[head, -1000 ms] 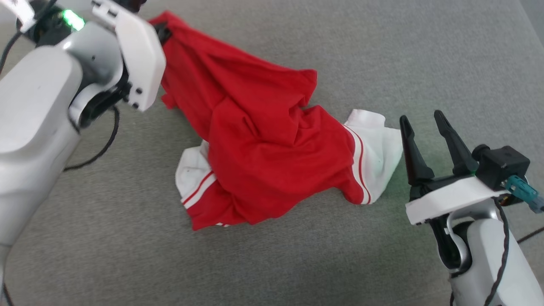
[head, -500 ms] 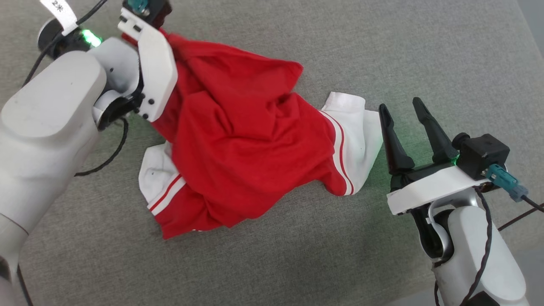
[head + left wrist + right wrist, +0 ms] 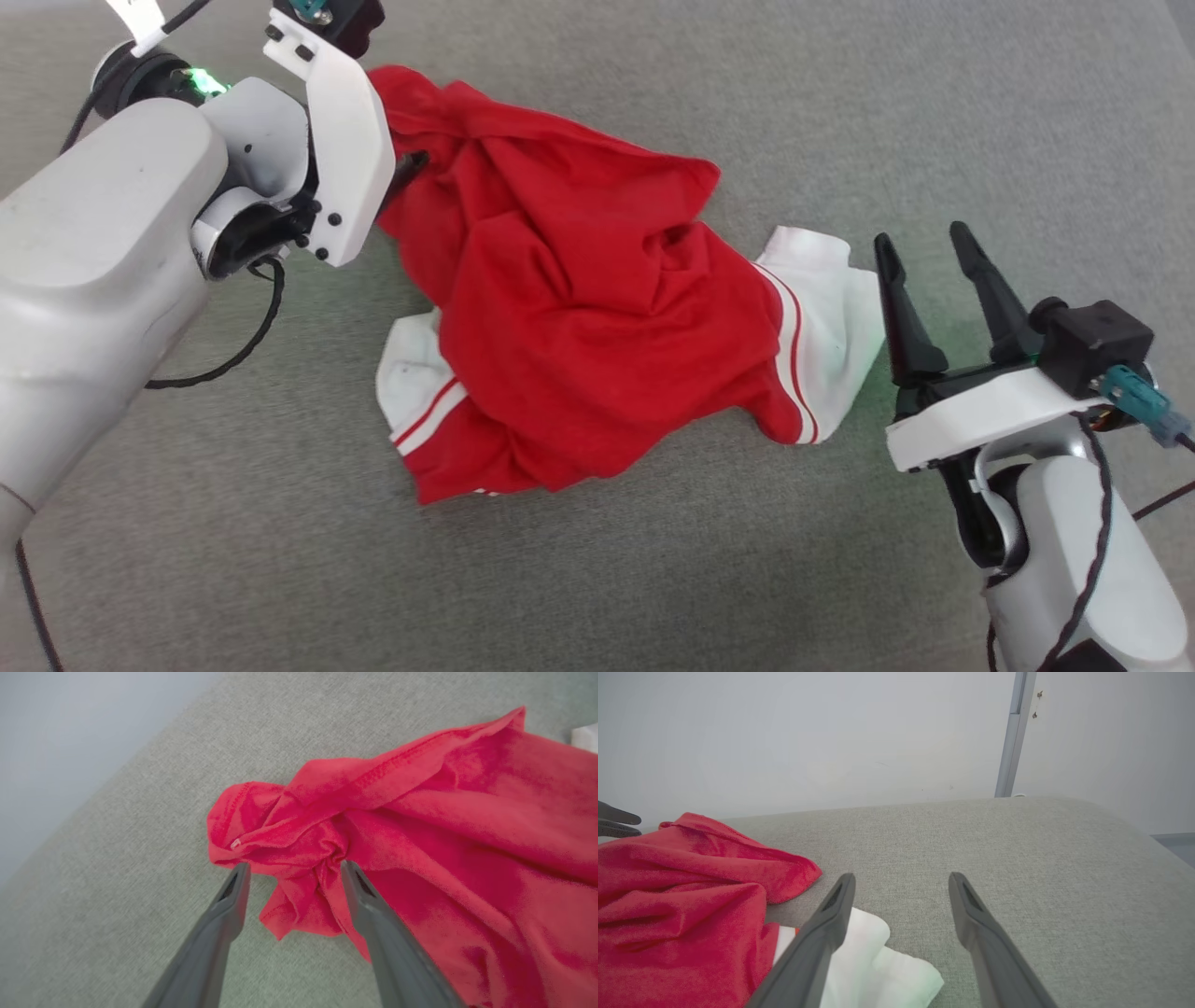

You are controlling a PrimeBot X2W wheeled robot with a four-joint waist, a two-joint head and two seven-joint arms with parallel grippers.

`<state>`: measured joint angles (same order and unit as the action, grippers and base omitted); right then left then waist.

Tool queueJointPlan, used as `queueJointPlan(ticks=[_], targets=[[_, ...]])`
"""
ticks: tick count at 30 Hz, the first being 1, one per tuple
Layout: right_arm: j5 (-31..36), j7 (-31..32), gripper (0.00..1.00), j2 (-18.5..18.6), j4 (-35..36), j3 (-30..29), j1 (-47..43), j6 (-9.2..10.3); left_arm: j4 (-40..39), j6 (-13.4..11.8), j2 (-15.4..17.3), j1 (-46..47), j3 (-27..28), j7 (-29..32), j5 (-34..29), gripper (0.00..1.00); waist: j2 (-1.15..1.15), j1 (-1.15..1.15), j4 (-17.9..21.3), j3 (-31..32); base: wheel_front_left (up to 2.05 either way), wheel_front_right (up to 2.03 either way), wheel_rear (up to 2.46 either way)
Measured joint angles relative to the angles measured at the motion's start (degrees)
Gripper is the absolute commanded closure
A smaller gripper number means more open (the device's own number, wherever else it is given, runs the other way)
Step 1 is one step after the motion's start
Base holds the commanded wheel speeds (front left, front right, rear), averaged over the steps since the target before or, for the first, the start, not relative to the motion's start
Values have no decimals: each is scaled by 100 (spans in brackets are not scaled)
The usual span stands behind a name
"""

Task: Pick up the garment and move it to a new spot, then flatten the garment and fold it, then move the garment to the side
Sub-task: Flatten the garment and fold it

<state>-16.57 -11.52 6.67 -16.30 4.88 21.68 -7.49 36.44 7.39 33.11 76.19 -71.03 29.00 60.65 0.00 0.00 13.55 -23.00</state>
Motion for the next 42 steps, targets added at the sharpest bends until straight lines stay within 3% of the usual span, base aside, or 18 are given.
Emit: queueJointPlan(ticks=[6,15,26,34,35,36,37,42], targets=[[152,-55,0,59,140,-157,-146,0,-327,-1,153,-242,-40,337,308,0,0,0,-254,363,0,0,0],[290,-29,0,13,566,-280,-364,0,-976,-452,323,-975,-57,1056,994,0,0,0,-448,856,0,0,0],[298,113,0,-19,945,-300,-553,0,-1547,-901,510,-1512,-58,1284,1372,0,0,0,-226,890,0,0,0],[252,125,0,-102,1037,-255,-558,0,-1120,-1009,536,-1787,-37,1126,1377,0,0,0,12,642,0,0,0],[248,125,0,-107,1035,-244,-557,0,-1024,-1011,514,-1811,2,1125,1467,24,0,0,36,618,0,0,0],[248,125,0,-109,1033,-232,-557,0,-944,-979,499,-1824,33,1100,1501,71,0,0,56,597,0,0,0],[246,125,0,-112,1032,-234,-557,0,-871,-949,480,-1839,70,1068,1535,100,0,0,69,577,0,0,0],[246,115,0,-108,1024,-297,-566,-1,-604,-781,489,-1885,196,944,1702,100,0,0,32,571,0,0,0]])
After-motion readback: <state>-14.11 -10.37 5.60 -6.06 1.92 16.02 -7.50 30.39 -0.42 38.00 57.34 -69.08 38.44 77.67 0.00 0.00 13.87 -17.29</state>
